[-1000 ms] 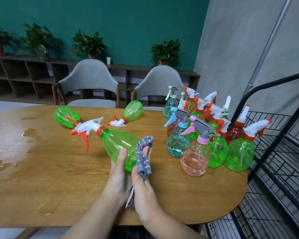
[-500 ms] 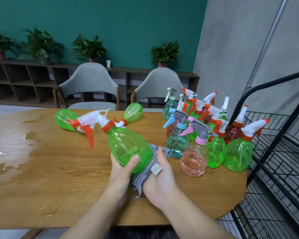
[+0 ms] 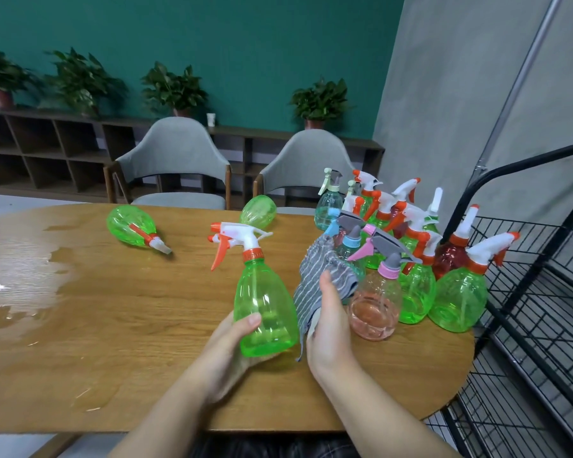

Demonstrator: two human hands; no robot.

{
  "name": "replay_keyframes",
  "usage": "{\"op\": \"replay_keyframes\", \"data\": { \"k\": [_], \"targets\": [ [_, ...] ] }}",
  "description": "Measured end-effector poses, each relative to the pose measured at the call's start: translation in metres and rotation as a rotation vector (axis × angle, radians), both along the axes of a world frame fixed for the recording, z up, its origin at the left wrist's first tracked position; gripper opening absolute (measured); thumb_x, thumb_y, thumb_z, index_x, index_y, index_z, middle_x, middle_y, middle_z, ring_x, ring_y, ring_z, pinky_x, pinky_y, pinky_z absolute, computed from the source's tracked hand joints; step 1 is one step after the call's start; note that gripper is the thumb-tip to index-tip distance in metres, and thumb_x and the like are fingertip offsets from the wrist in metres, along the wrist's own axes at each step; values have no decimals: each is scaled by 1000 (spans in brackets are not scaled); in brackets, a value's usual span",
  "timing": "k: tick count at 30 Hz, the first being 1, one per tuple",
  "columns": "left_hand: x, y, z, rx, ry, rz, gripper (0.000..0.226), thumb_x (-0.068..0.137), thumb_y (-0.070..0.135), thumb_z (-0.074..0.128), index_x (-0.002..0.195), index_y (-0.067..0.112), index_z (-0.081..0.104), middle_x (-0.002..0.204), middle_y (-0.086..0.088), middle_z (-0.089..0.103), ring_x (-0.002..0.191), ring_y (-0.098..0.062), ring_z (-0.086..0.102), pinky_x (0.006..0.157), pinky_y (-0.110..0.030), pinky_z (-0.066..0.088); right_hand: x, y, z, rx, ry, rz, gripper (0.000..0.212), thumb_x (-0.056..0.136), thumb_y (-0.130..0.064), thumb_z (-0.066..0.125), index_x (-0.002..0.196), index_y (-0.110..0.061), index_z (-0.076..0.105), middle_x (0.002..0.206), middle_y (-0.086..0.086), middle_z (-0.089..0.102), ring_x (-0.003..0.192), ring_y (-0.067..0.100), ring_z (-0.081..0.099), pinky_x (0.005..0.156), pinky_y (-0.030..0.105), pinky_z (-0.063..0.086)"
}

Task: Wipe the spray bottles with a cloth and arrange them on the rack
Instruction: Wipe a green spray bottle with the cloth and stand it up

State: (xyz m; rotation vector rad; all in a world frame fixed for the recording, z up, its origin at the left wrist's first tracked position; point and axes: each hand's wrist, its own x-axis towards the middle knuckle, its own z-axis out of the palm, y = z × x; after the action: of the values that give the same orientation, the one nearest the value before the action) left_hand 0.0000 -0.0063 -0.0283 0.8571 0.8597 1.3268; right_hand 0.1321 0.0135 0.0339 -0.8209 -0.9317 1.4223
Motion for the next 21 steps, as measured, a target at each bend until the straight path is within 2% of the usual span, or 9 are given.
{"op": "replay_keyframes", "data": {
  "k": [2,3,6,7,9,12,15,18,21],
  "targets": [
    [3,-1,-6,30,82,74,112,35,56,94,131,15,54,120,-13,69,106,-31,68,79,-42,56,0,2,9,107,-193,14,35,91,-54,53,113,-28,63,113,-16,66,105,-12,58,94,12,42],
    [3,-2,-8,64,139,127,112,38,61,91,133,20,52,121,-8,69,110,-28,66,84,-40,54,0,5,14,157,-306,19,33,95,-50,46,118,-31,60,115,-17,63,107,-13,56,93,9,42],
    [2,-3,-9,148,226,231,107,45,69,85,136,28,47,125,-3,67,115,-25,62,92,-44,50,-7,14,26,403,-568,-1,69,89,-53,31,151,-25,23,154,-10,27,142,1,21,111,7,16],
    [2,-3,-9,167,242,242,106,46,71,84,136,29,46,125,-1,67,114,-24,62,90,-43,50,-11,18,28,476,-638,-15,71,90,-52,29,153,-24,13,159,-11,11,145,0,7,114,9,6],
    [4,-3,-7,219,326,238,107,47,76,79,134,24,44,119,16,68,110,-5,63,87,-23,50,-19,27,25,564,-830,9,68,96,-49,27,154,-24,0,158,-16,-9,144,-2,-13,120,25,-3],
    [8,-5,-1,275,421,205,110,49,82,73,132,17,40,112,29,67,105,16,58,84,-3,41,-29,33,21,647,-1258,67,69,101,-43,31,152,-26,-14,155,-14,-24,141,7,-27,120,37,-9],
    [9,-7,2,284,426,210,100,50,81,72,126,24,39,112,41,61,106,22,53,85,0,38,-39,33,24,699,-1610,3,81,97,-44,39,150,-24,-19,158,-1,-24,144,21,-26,117,45,-14],
    [11,-10,4,280,417,193,93,54,75,75,124,26,39,112,44,59,107,21,54,85,-1,40,-48,32,31,690,-1673,-46,86,96,-51,39,149,-21,-21,159,5,-16,146,29,-16,117,53,-10],
    [9,-10,-1,275,419,171,97,56,71,78,130,20,40,119,31,63,110,11,58,87,-7,43,-54,41,37,689,-1638,-108,80,95,-58,33,152,-19,-6,154,9,15,142,31,14,117,54,8]
  ]
}}
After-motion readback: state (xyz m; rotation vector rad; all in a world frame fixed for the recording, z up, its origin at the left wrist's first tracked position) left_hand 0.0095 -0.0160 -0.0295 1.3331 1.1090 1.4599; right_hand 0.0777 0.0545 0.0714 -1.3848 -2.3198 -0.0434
